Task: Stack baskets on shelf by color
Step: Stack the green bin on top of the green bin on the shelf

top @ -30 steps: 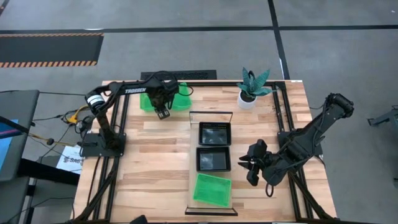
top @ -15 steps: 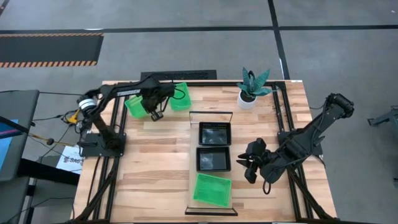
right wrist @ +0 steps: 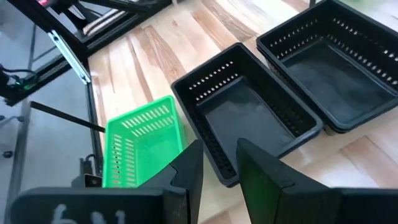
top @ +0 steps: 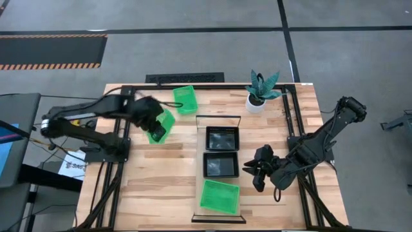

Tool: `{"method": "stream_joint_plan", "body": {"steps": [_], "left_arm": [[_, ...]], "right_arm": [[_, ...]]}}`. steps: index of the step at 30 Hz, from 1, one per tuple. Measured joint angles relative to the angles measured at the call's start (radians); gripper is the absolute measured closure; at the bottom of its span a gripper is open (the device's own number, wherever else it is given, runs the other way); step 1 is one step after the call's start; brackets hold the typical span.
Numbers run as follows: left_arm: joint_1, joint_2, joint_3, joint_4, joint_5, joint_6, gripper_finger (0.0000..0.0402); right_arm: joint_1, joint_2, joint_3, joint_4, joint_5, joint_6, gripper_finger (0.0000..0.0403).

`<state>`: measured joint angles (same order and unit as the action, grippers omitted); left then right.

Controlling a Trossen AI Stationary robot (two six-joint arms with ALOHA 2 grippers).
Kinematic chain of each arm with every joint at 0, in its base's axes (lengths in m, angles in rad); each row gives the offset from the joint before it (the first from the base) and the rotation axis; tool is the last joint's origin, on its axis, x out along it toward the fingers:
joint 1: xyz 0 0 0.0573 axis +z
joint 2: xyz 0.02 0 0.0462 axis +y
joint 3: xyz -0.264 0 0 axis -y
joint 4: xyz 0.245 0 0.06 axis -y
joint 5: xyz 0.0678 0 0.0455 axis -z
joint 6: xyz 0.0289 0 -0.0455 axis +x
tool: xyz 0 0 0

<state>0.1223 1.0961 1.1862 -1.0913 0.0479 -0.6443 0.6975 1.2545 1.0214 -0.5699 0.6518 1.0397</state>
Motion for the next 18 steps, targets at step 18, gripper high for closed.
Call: {"method": "stream_joint_plan", "body": {"steps": [18], "left_arm": [[-0.516, 0.457, 0.308, 0.471, -0.154, 0.047, 0.0401]], "right_arm": [[0.002, 0.000, 0.000, 0.039, 0.000, 0.034, 0.0285]]}}
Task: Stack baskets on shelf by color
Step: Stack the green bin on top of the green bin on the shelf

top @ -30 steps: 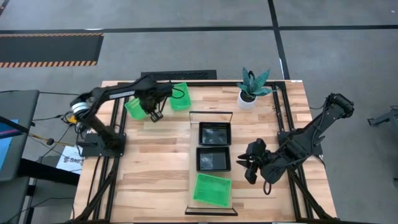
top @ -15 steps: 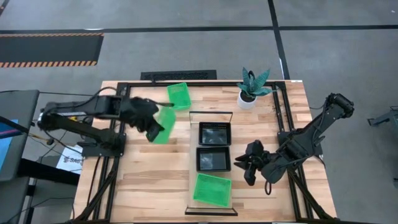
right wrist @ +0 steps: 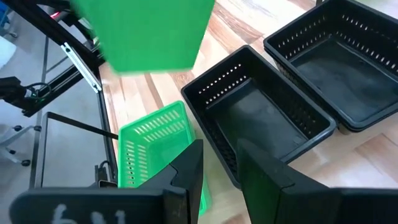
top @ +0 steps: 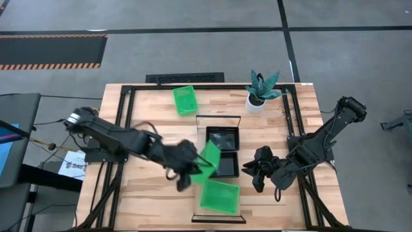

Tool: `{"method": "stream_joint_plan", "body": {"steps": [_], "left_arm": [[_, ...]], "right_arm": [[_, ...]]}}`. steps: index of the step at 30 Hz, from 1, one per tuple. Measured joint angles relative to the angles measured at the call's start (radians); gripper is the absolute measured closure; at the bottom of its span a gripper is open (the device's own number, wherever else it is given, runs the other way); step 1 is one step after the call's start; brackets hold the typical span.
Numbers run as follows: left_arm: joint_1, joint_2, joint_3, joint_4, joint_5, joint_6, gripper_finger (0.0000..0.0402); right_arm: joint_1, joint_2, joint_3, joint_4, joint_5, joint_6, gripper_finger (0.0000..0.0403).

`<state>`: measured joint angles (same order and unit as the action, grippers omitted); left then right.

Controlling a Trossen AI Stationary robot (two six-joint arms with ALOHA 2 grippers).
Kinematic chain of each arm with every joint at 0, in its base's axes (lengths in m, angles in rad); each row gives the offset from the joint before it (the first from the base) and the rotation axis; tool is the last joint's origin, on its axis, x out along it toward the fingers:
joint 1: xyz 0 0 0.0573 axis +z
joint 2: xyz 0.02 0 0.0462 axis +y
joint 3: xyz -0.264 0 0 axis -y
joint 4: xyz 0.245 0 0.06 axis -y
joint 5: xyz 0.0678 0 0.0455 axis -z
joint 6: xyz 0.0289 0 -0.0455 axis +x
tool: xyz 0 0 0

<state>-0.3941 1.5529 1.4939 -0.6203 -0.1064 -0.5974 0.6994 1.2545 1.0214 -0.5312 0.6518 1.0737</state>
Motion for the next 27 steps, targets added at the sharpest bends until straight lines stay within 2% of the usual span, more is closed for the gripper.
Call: {"method": "stream_joint_plan", "body": {"steps": [9, 14, 21, 27], "left_arm": [[-0.081, 0.262, 0.248, -0.130, -0.011, 0.087, 0.0401], [-0.099, 0.352, 0.353, -0.157, -0.022, 0.096, 0.0401], [-0.076, 0.384, 0.375, -0.209, -0.050, 0.046, 0.0401], [-0.066, 0.409, 0.373, -0.194, 0.004, 0.019, 0.0401]], "right_arm": [[0.000, 0.000, 0.000, -0.008, 0.000, 0.018, 0.0285], [0.000, 0.000, 0.000, -0.009, 0.000, 0.018, 0.0285], [0.002, 0.000, 0.000, -0.003, 0.000, 0.003, 0.0285], [0.031, 0.000, 0.000, -0.006, 0.000, -0.004, 0.0285]]}}
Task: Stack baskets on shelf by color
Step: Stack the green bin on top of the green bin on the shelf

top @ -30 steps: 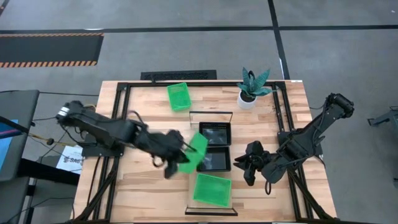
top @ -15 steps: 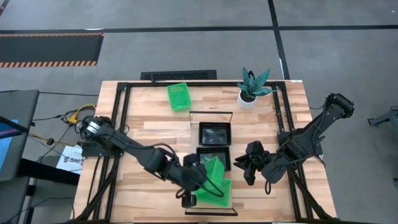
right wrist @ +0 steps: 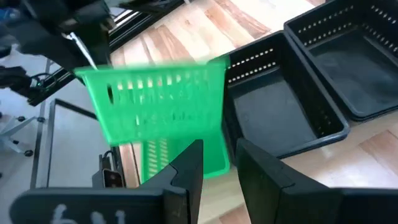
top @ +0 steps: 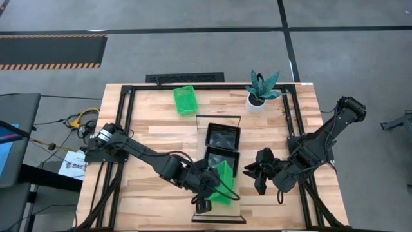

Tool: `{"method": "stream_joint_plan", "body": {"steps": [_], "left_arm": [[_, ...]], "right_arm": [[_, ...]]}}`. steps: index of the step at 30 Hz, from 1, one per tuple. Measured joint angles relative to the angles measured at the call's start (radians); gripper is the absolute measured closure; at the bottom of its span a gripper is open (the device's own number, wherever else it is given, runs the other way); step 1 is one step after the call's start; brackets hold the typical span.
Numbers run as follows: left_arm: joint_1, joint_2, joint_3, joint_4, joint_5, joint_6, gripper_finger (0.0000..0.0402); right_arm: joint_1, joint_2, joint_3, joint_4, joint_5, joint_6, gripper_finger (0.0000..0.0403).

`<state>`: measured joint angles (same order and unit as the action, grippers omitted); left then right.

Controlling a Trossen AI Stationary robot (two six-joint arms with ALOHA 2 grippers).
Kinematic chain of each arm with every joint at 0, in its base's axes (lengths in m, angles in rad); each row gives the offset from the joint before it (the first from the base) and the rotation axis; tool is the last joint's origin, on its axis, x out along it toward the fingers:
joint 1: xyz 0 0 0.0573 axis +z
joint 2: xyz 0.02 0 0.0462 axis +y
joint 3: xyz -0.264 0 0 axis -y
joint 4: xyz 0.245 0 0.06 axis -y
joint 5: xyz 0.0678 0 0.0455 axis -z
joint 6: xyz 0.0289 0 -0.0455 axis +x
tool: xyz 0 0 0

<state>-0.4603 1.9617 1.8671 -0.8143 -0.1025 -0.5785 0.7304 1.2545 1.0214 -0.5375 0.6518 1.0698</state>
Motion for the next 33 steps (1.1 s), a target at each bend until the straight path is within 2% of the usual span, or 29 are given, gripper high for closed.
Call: {"method": "stream_joint_plan", "body": {"steps": [7, 11, 20, 28, 33], "left_arm": [[-0.008, 0.019, -0.002, 0.000, 0.000, 0.036, 0.0396], [-0.008, 0.019, -0.002, -0.009, -0.042, 0.036, 0.0374], [-0.011, 0.019, 0.018, -0.089, -0.036, 0.040, 0.0331], [-0.012, 0.019, 0.022, -0.212, 0.001, 0.009, 0.0341], [-0.022, 0.019, 0.100, -0.292, -0.009, 0.025, 0.0364]], "right_arm": [[0.038, 0.000, 0.000, 0.000, 0.000, -0.001, 0.0285], [0.059, 0.000, 0.000, 0.004, 0.000, 0.004, 0.0285], [0.097, 0.000, 0.000, 0.004, 0.000, 0.029, 0.0285], [0.101, 0.000, 0.000, 0.004, 0.000, 0.029, 0.0285], [0.101, 0.000, 0.000, 0.010, 0.000, 0.024, 0.0285]]}}
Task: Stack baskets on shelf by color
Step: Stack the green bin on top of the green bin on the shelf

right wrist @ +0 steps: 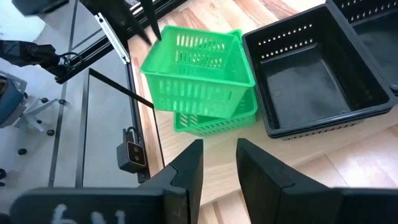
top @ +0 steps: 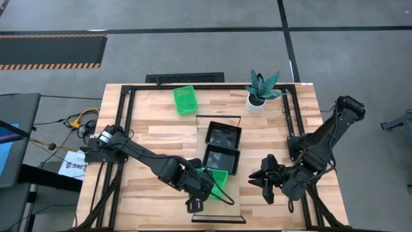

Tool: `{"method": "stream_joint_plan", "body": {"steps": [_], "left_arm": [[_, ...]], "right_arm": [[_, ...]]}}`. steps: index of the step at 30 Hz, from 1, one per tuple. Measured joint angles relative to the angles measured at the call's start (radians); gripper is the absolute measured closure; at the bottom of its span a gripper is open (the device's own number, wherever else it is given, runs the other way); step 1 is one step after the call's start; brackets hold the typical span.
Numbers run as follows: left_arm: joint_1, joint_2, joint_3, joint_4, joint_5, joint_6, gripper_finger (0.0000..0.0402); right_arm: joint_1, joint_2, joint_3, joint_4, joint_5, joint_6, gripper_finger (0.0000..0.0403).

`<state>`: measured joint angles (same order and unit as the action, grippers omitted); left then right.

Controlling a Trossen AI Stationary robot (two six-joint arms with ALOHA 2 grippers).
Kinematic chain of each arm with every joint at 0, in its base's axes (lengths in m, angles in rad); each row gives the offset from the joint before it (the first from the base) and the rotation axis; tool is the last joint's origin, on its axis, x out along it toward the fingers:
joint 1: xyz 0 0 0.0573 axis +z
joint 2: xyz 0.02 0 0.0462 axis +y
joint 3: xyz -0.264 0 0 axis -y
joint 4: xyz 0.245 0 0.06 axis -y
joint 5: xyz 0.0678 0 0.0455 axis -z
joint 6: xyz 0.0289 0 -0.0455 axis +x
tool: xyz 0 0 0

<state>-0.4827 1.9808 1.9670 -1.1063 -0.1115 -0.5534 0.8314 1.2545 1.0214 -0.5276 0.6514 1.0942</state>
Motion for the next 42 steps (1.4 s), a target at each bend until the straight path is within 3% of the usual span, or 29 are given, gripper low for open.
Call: {"method": "stream_joint_plan", "body": {"steps": [6, 12, 17, 21, 31, 35, 40, 42], "left_arm": [[-0.013, -0.003, 0.077, -0.159, -0.052, 0.046, 0.0395], [-0.035, -0.002, 0.144, -0.322, -0.112, -0.003, 0.0400], [-0.045, -0.004, 0.206, -0.395, -0.224, -0.088, 0.0401], [-0.056, -0.005, 0.205, -0.403, -0.324, -0.156, 0.0401], [-0.093, -0.006, 0.131, -0.415, -0.349, -0.296, 0.0401], [-0.110, -0.006, 0.075, -0.412, -0.373, -0.400, 0.0401], [-0.142, -0.005, 0.035, -0.399, -0.391, -0.493, 0.0401], [-0.152, -0.006, 0.024, -0.401, -0.394, -0.526, 0.0401]], "right_arm": [[0.000, 0.000, 0.000, 0.014, 0.000, -0.022, 0.0285], [-0.053, 0.001, 0.000, 0.167, -0.018, -0.203, 0.0285], [-0.192, 0.059, 0.000, 0.264, -0.159, -0.308, 0.0285], [-0.233, 0.149, 0.000, 0.338, -0.262, -0.357, 0.0285], [-0.234, 0.309, 0.000, 0.450, -0.425, -0.383, 0.0285], [-0.199, 0.268, 0.030, 0.438, -0.408, -0.387, 0.0285], [-0.191, 0.225, 0.114, 0.396, -0.238, -0.534, 0.0285], [-0.215, 0.240, 0.126, 0.381, -0.229, -0.567, 0.0285]]}}
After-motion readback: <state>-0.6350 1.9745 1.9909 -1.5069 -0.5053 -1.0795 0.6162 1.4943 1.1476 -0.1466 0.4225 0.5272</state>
